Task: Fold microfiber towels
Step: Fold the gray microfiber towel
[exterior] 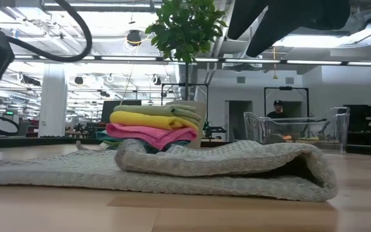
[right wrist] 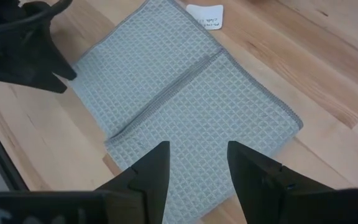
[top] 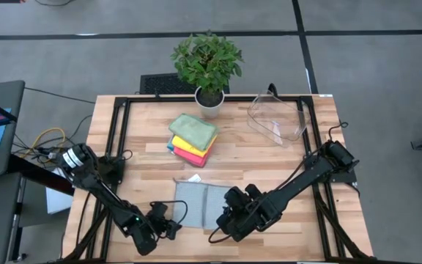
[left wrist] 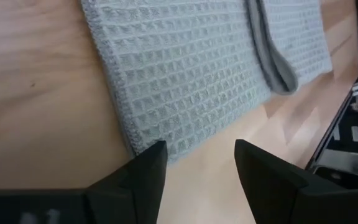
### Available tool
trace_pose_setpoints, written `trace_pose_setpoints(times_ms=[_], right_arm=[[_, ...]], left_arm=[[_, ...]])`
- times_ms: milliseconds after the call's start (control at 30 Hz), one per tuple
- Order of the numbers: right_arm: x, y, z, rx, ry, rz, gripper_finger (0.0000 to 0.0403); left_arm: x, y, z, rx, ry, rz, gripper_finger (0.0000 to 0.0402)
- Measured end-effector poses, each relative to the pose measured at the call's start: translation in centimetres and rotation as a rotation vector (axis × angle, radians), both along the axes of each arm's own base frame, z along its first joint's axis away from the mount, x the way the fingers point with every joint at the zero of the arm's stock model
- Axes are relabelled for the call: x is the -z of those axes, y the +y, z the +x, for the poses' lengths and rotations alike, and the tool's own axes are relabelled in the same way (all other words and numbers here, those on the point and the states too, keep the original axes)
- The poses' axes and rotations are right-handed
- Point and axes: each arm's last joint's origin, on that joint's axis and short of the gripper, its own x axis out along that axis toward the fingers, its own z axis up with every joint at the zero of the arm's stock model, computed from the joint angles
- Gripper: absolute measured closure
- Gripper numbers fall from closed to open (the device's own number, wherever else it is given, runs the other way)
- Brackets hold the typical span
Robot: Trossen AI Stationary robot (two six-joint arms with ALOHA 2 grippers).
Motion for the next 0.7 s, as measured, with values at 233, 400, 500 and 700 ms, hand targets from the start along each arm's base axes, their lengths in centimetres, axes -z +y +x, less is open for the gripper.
trace_pose_setpoints(times_ms=[233, 400, 500, 700], right_arm=[[0.0, 0.0, 0.0, -0.02, 0.006, -0.013, 0.0216], [0.0, 0.0, 0.0, -0.033, 0.012, -0.022, 0.0216], [0.0, 0.0, 0.0, -0.037, 0.015, -0.025, 0.0216], [0.1, -0.1, -0.2, -0.045, 0.03, -0.037, 0.0216]], left_arm=[[-2.7, 0.3, -0.6, 0.049, 0.005, -0.054, 0.0216], [-3.7, 0.7, -1.0, 0.032, 0.016, -0.082, 0.0216], [-3.2, 0.9, -1.2, -0.022, 0.052, -0.098, 0.0216], [-1.1, 0.7, -1.0, -0.101, 0.11, -0.131, 0.0216]])
